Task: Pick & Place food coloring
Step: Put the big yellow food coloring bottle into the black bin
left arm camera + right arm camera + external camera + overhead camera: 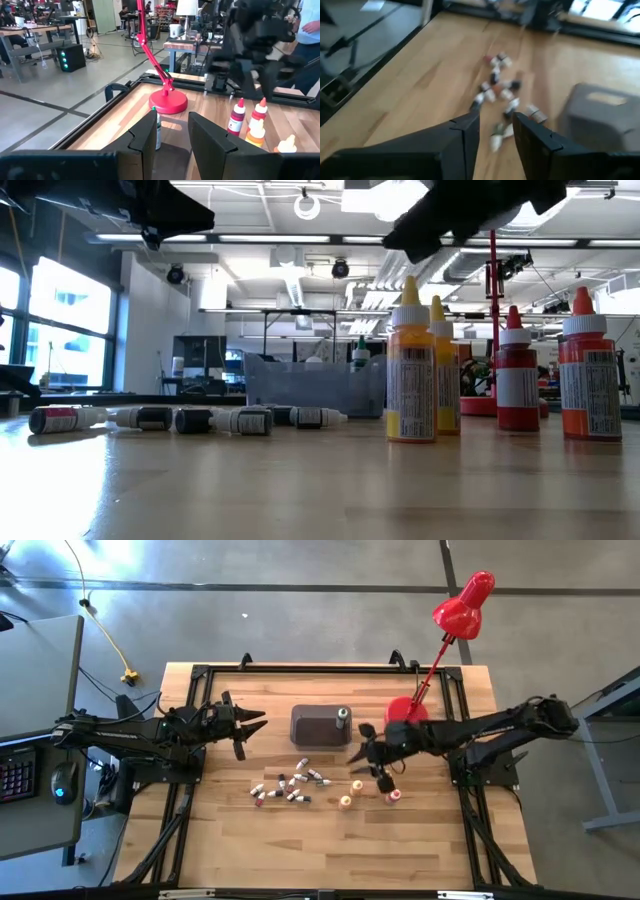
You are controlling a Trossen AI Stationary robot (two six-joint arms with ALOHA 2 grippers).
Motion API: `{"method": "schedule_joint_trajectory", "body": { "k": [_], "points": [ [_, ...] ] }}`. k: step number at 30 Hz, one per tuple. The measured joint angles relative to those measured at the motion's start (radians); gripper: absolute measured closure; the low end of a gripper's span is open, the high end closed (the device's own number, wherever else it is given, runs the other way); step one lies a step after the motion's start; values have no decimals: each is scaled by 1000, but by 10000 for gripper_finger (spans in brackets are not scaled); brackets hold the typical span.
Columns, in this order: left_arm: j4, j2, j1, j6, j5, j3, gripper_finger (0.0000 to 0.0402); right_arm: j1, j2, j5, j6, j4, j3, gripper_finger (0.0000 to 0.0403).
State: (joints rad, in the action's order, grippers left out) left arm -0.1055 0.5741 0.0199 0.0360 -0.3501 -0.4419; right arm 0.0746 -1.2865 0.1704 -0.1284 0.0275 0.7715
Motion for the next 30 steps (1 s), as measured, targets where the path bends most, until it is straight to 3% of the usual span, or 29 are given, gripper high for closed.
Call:
{"method": "schedule_joint_trajectory", "body": {
  "k": [9,15,30],
  "points": [
    [3,0,0,31,2,0,291,73,-73,-113,26,-66,0,250],
    [3,0,0,48,2,0,291,90,-73,-84,110,-160,0,231],
    [3,0,0,48,2,0,291,105,-161,-114,77,-165,0,196]
  ]
}}
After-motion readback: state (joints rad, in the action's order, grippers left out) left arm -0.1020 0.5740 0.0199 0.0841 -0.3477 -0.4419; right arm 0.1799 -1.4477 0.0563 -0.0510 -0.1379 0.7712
